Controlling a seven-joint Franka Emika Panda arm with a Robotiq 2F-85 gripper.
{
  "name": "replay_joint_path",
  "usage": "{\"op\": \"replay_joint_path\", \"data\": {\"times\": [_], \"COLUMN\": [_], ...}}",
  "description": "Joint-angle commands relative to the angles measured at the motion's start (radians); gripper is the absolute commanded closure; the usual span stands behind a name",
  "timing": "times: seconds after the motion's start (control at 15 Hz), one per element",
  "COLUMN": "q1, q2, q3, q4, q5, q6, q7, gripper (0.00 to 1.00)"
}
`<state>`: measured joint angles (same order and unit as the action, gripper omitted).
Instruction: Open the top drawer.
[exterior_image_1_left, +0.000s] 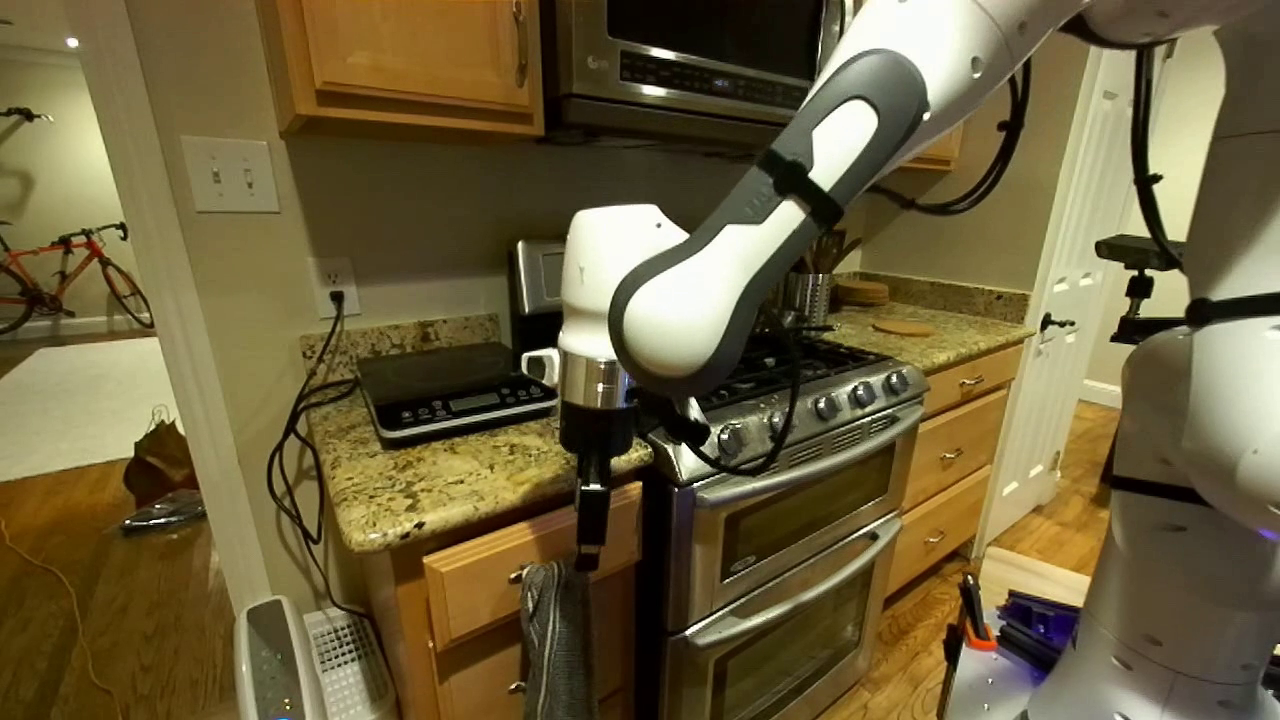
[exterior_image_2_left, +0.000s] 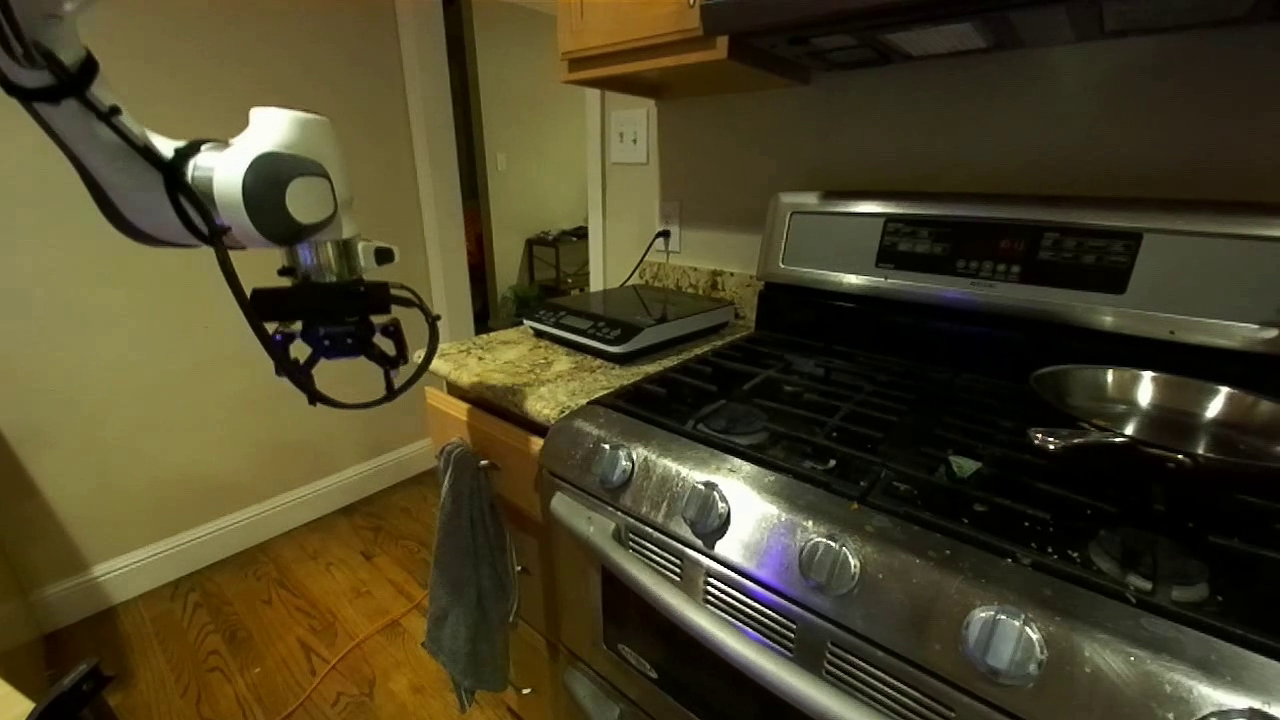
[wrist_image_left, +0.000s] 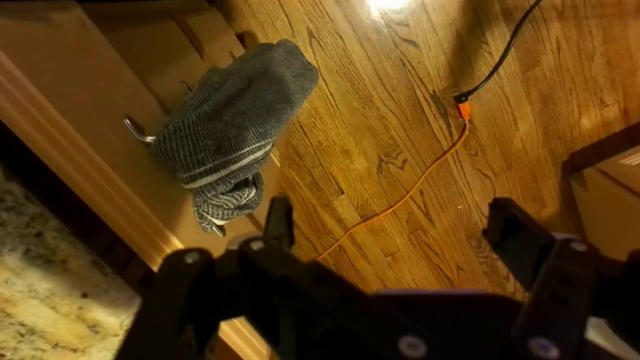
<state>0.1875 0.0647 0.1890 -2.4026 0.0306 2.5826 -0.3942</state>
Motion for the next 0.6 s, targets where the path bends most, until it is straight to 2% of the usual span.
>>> {"op": "replay_joint_path", "data": {"times": [0.0, 0.07, 0.13, 0.53], "q1": [-0.004, -0.005, -0.011, -0.011], "q2": [0.042, 0.043, 0.053, 0.062], "q3": [0.008, 0.009, 0.014, 0.017], "q4": [-0.02, -0.022, 0.001, 0.001], "q5": [-0.096, -0.128, -0.088, -0.117], "q6": [0.096, 0.106, 0.065, 0.077], "q7": [-0.064, -0.065, -0.035, -0.053], "gripper": [0.0, 0.0, 0.0, 0.0]}}
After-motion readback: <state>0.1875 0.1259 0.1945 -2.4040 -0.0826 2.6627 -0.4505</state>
